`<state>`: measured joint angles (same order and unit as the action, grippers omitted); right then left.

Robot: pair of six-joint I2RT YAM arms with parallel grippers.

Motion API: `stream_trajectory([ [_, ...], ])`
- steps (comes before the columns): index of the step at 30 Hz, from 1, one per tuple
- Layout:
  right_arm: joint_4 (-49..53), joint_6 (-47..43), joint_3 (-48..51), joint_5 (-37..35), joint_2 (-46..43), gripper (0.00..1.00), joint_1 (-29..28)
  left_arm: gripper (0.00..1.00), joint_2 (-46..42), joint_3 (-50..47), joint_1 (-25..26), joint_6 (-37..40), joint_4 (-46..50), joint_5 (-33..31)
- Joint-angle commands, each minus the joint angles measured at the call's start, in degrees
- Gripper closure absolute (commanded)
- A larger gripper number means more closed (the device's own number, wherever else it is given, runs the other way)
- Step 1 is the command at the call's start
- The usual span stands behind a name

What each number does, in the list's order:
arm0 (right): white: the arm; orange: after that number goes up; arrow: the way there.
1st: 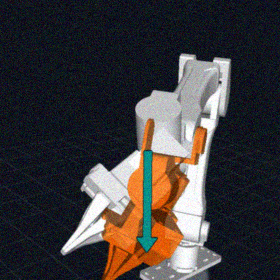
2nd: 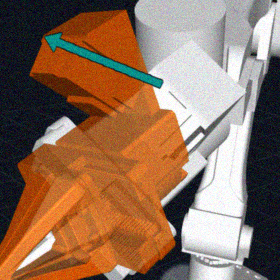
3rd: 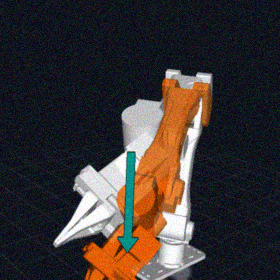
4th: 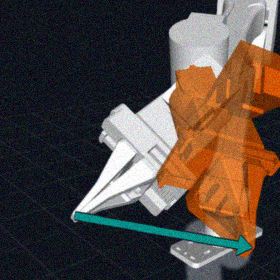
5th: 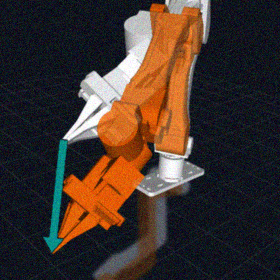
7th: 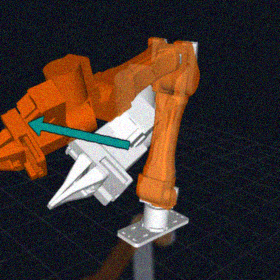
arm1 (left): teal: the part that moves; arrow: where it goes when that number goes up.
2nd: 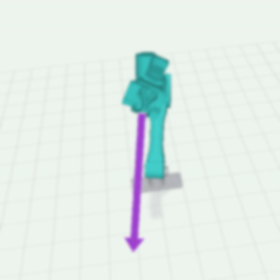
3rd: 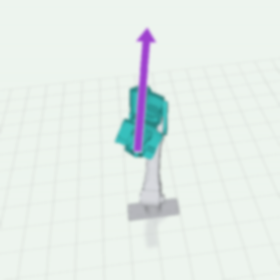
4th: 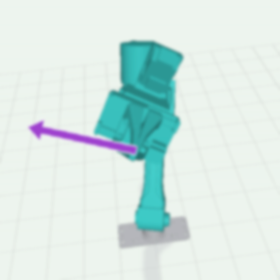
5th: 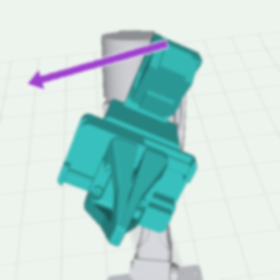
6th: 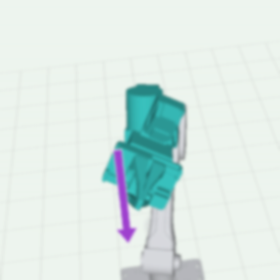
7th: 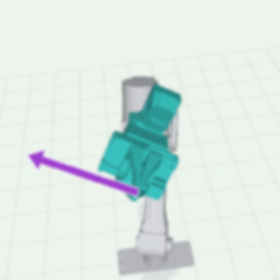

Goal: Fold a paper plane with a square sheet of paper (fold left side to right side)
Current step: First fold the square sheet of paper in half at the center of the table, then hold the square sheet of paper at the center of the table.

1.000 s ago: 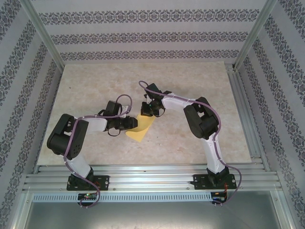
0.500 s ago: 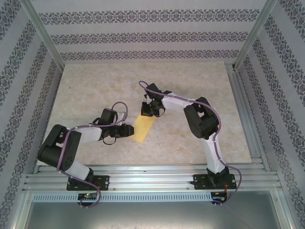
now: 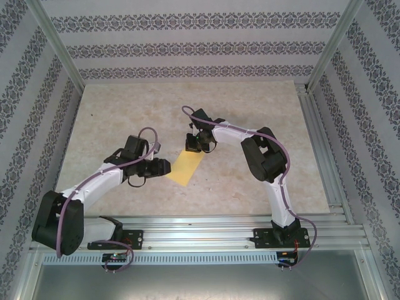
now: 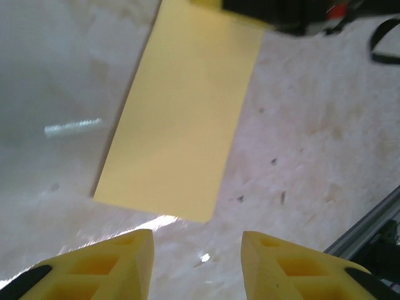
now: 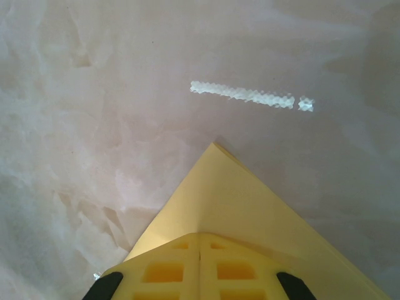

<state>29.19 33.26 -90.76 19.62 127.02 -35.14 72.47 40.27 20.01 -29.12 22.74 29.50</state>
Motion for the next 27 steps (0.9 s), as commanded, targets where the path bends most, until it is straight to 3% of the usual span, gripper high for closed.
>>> stream_trajectory([
  [1, 5.7, -1.1, 1.2, -6.0, 3.9, 0.97, 0.5, 0.62, 3.1, 3.8, 0.0, -0.8, -0.4, 3.1],
  [5, 5.7, -1.0, 0.7, -5.9, 4.0, 0.96, 0.5, 0.71, 11.4, 5.2, 0.1, -1.8, -6.4, 6.0],
  [15, 5.8, -1.3, 0.7, -5.3, 3.6, 0.96, 0.5, 0.77, 25.9, 4.6, 1.0, -3.5, -15.5, 5.8],
  [27, 4.7, -0.4, -2.6, -3.5, -5.6, 0.94, 0.5, 0.78, 28.3, 0.3, 1.7, -2.3, -15.0, 1.9],
])
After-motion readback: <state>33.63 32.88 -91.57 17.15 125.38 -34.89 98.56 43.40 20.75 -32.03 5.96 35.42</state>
